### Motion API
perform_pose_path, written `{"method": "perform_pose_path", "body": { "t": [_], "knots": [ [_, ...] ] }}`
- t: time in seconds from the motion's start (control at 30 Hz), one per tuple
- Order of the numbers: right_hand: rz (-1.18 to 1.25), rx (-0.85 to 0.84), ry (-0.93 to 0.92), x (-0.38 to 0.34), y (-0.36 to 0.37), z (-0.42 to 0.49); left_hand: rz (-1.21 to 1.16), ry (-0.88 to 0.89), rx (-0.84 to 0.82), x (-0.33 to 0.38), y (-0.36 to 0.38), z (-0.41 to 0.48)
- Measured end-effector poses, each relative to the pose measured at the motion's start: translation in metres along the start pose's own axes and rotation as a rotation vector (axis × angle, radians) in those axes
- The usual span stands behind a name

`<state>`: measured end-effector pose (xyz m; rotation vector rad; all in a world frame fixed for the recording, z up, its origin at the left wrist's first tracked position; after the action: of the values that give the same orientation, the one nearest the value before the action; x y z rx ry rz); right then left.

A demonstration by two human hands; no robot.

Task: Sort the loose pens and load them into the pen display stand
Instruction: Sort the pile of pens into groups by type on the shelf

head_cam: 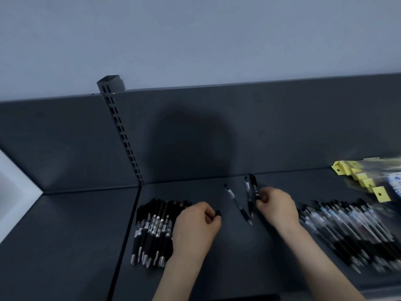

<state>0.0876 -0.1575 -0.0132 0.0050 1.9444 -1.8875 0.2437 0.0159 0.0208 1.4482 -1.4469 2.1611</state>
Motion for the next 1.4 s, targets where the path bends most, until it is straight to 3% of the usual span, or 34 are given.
{"method": "perform_pose_path", "body": {
  "t": [0.13, 0.27, 0.4, 0.5, 0.8, 1.1, 1.27, 1.4],
  "knots": [
    [-0.069, -0.063, -0.044, -0.004, 0.01, 0.017, 0.02, -0.007, -0.022, 0.007, 0.015, 0.001],
    [0.016, -0.096, -0.079, -0.001, 0.0, 0.016, 0.017, -0.041, 0.053, 0.004, 0.001, 0.005],
    [0.219, -0.149, -0.181, -0.014, -0.009, -0.026, 0.039, -0.124, 0.166, -0.013, -0.031, 0.01],
    [0.225, -0.241, -0.298, -0.036, 0.007, -0.068, 0.037, -0.136, 0.208, -0.023, -0.044, 0.011],
    [0.172, -0.306, -0.445, -0.073, 0.035, -0.106, 0.093, -0.042, 0.128, -0.016, -0.032, 0.027],
    [0.058, -0.094, -0.138, -0.023, -0.011, -0.005, 0.207, 0.073, -0.057, 0.017, 0.008, 0.064],
    [-0.086, -0.172, -0.056, -0.024, 0.0, 0.026, 0.374, 0.077, -0.229, 0.04, 0.056, 0.091],
    [-0.065, -0.198, -0.043, -0.028, 0.011, 0.023, 0.513, 0.024, -0.31, 0.037, 0.086, 0.097]
  ]
}}
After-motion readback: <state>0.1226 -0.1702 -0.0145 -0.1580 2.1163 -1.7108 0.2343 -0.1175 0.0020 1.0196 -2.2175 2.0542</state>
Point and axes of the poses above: each hand's wrist, its own z-axis towards the middle knuckle, its own y-axis out of the palm, x = y × z, the point moved 7 cm from there along z, towards the middle knuckle, and after that the axes turned 10 degrees about -z, right-handed, at the moved point
